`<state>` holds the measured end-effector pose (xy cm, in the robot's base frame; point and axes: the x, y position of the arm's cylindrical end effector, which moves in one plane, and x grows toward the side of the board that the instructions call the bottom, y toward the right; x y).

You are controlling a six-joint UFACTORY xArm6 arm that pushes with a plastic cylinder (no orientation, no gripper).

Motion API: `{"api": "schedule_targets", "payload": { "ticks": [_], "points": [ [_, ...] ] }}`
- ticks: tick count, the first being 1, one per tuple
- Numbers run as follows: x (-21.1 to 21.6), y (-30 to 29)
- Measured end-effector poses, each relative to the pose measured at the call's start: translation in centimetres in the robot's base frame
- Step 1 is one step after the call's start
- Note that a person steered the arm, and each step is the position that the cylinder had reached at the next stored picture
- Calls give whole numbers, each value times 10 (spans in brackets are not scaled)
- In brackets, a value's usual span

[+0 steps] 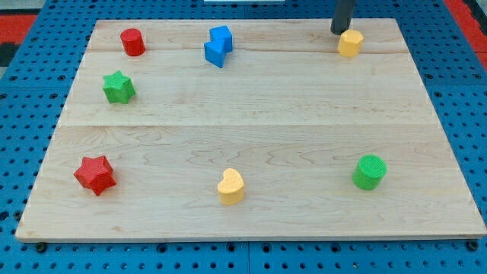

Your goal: Move the yellow hexagon right to the yellow heart

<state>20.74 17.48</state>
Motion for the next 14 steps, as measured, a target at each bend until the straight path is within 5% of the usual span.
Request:
{"api": "schedule_targets", "payload": {
  "ticks": [1,6,8,14],
  "points": [
    [-4,32],
    [220,-25],
    [298,-93],
    [377,-111]
  ]
}}
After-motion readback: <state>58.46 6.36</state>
